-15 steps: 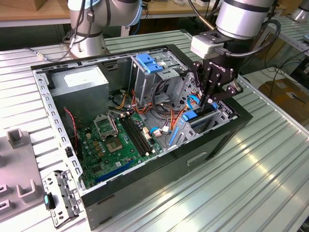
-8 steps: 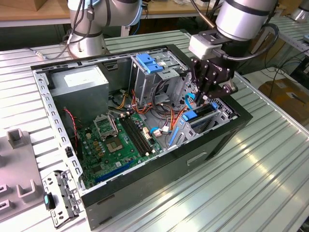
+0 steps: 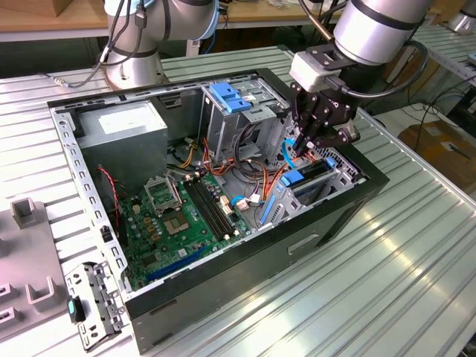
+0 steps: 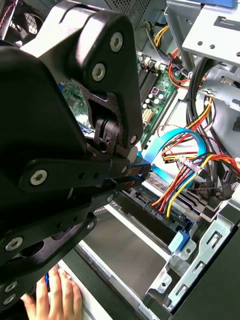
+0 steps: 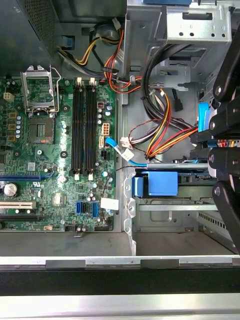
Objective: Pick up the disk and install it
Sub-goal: 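Insert the second disk wire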
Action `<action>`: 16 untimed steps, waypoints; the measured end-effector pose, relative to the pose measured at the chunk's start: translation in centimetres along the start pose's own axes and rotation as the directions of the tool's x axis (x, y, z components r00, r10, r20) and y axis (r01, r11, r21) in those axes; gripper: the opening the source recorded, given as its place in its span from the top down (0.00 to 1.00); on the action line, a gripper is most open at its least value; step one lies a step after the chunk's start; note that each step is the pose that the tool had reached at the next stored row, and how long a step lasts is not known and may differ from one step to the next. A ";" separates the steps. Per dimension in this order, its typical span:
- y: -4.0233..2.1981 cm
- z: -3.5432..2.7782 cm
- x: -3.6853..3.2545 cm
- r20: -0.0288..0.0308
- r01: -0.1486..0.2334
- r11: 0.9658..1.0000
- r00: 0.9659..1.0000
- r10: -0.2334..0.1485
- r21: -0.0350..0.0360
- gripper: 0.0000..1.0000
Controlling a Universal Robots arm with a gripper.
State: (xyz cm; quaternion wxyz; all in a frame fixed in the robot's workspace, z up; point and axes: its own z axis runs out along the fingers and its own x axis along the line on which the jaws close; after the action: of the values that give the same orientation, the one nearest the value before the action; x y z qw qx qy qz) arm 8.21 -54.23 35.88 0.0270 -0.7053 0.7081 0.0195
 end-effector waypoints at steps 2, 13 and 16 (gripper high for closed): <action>0.00 0.00 0.00 0.000 0.000 1.000 1.000 0.000 0.000 0.84; 0.00 0.00 0.00 0.003 0.000 1.000 1.000 0.000 0.000 0.84; 0.00 0.00 0.00 0.003 0.000 1.000 1.000 0.000 0.000 0.84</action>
State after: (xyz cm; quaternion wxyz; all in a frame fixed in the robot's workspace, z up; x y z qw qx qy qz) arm 8.21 -54.23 35.88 0.0282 -0.7053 0.7081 0.0206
